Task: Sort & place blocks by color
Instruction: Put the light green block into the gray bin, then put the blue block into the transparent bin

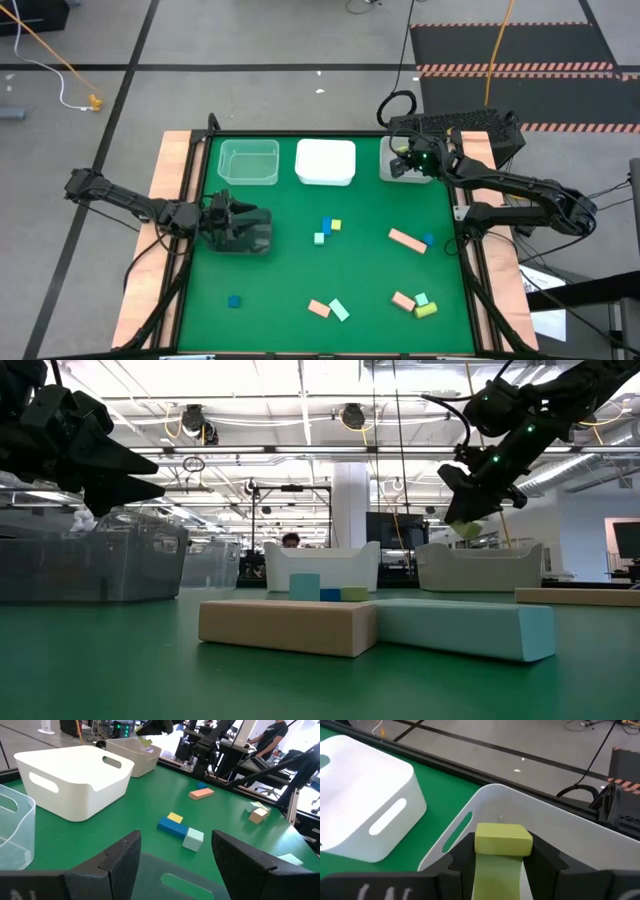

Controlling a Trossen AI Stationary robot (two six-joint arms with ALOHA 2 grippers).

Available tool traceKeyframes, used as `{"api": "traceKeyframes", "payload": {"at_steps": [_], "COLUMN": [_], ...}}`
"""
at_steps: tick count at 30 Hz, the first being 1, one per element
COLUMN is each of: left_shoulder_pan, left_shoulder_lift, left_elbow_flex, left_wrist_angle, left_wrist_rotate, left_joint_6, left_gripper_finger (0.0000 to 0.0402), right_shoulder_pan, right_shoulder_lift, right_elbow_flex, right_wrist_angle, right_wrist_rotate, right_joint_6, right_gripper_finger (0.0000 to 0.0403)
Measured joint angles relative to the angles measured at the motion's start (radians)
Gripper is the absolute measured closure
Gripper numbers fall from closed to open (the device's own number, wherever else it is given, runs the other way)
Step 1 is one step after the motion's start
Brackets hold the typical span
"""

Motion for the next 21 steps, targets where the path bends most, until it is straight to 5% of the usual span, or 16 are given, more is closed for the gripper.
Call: {"api": "traceKeyframes", "payload": {"at_steps": [8,21], "left_shoulder_pan": [0.000,0.000], "left_shoulder_lift": [0.000,0.000], "left_elbow_flex": [0.000,0.000], "left_wrist_angle": [0.000,0.000], "left_wrist_rotate": [0.000,0.000], "left_joint_6": [0.000,-0.004], "left_gripper_finger": [0.0158,0.0158], "right_shoulder_pan": [0.000,0.000], "right_shoulder_lift": [0.000,0.000], "right_elbow_flex": [0.000,0.000], "right_wrist_angle": [-0.065,-0.144], "right_wrist_rotate": [-0.006,-0.011], "right_joint_6": [-0.015,-0.023], "right_gripper_finger": [0.0279,0.0192]}}
